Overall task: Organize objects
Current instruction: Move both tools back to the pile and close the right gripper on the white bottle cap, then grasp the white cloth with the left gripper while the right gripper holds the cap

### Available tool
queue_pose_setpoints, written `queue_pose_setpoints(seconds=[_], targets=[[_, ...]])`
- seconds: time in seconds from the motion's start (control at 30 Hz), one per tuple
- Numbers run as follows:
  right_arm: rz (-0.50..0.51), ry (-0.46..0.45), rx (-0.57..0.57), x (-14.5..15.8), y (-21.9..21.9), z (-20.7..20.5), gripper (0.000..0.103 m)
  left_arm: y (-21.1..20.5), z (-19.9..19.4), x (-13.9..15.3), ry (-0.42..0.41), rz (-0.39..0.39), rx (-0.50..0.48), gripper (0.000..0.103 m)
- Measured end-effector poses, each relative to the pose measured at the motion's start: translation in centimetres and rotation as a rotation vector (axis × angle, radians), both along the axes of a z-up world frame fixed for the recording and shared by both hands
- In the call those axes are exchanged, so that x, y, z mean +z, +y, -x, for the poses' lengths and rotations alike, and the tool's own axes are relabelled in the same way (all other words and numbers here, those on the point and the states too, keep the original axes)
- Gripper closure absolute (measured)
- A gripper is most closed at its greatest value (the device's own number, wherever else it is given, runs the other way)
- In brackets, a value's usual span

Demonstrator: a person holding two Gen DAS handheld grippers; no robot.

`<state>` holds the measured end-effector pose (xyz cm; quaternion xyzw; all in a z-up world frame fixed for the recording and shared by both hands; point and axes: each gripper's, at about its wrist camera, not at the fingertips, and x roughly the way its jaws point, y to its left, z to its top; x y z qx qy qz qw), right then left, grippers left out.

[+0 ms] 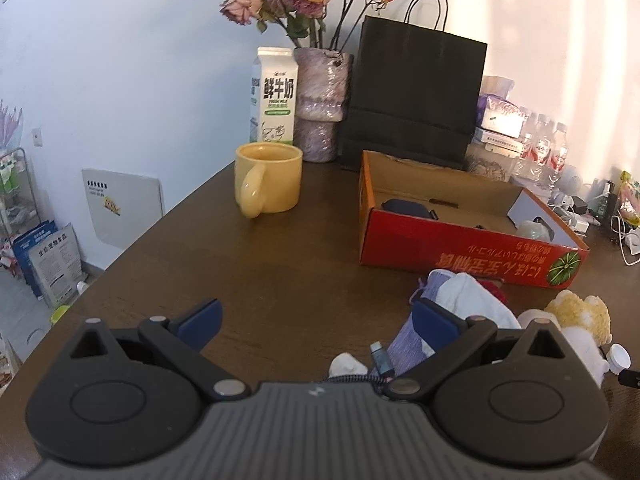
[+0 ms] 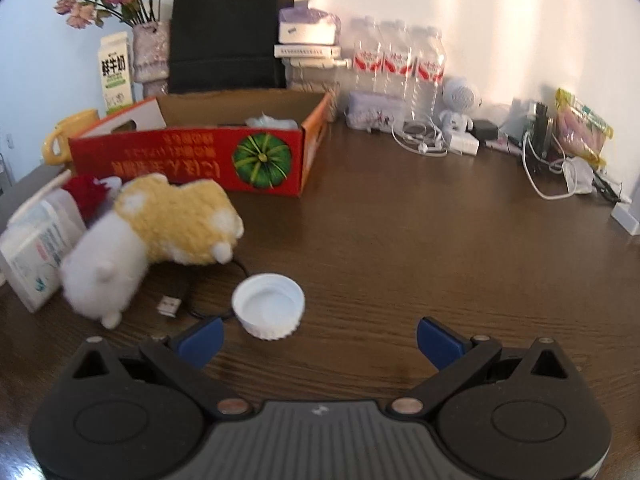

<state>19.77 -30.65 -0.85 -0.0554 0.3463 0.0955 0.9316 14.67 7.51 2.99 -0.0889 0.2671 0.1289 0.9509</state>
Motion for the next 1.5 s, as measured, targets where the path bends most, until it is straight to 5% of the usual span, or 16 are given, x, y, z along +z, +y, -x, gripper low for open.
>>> queue_pose_setpoints(seconds=[0.2,0.47,0.83,1.17,1.5], targets=[[-0.022,0.015,-0.024,-0.8,-0.4,-1.2,0.001,0.1,0.4,-0.1,0.008,0.001,0.019,0.0],[-0.051,0.015,0.022,-0.7,0.4,-2.4,0.015,-0.4,0.0,-0.2,0.01,0.005,0.006,0.0],[-0.078,-0.021,0.045,-0.3,0.9,-2.3,0.064,-1.2,-0.5,-0.4,0.01,0.013,-0.021,0.0],[-0.059,-0.061,0.046,-0.5,1.6,-1.6,0.064,-2.7,-2.1,-1.1,0.037,0.035,-0.08,0.0],[-0.054,-0.117,0.028,-0.1,1.6,-0.8,0.064,-4.4,-5.4,-1.5,0.06,0.169,-0.135,0.0]])
